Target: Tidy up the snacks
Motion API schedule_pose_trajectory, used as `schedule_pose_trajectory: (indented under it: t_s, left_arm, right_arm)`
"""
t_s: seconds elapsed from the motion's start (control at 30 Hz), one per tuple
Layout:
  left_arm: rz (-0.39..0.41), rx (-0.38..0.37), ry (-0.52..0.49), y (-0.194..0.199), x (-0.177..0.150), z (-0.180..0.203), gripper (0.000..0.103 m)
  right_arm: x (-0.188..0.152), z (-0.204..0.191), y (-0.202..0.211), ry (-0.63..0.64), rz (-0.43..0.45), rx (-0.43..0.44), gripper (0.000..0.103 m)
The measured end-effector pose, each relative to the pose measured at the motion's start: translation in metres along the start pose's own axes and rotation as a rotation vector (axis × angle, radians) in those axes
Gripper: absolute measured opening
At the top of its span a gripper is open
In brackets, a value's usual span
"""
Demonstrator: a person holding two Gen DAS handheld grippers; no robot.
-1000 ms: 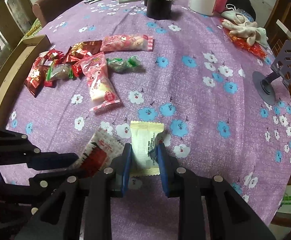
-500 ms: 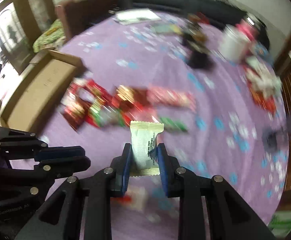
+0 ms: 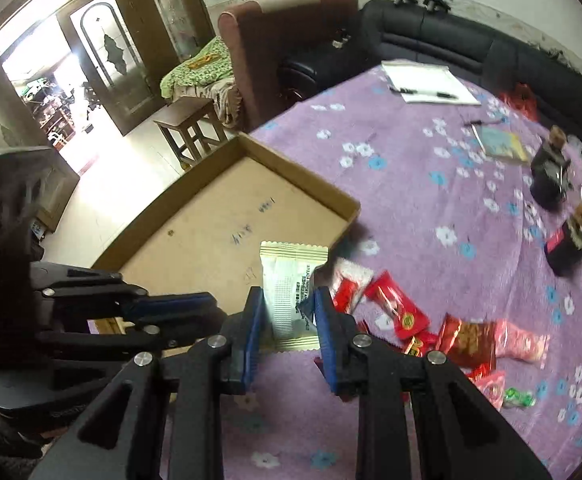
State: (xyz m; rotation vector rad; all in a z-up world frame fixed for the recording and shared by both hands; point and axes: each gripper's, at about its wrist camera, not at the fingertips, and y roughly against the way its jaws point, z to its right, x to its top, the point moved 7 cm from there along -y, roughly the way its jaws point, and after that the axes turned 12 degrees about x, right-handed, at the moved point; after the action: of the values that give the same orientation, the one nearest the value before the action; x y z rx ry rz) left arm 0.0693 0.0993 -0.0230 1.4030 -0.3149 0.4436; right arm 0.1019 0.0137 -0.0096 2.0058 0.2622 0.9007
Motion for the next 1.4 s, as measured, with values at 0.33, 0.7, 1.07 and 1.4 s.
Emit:
schedule_pose_trajectory:
  t_s: [0.33,0.7,1.07,1.4]
  left_arm:
    - [-0.153,-0.117,-0.239,-0.058,-0.036,0.125,0.009]
    - [-0.135,-0.132,-0.786,-0.058,-0.105,0.248,0.085]
    - [-0.149,-0.073,-1.212,-0.084,-0.129,0.257,0.087]
    - [-0.215,-0.126,-1.298,-0.097,-0.132,0.259,0.092]
  right_arm:
    - [-0.145,0.127,0.062,-0.26,-0.057,-0.19,0.025]
    - [-0.228,0.185,0.099,-0.415,-0.055,-0.243,0.025]
    - [-0.23,0.184,0.102,-0.42,-0.039,-0.24,0.03]
    - [-0.227,0.181,0.096,-0.388,-0.059,-0.268,0.031]
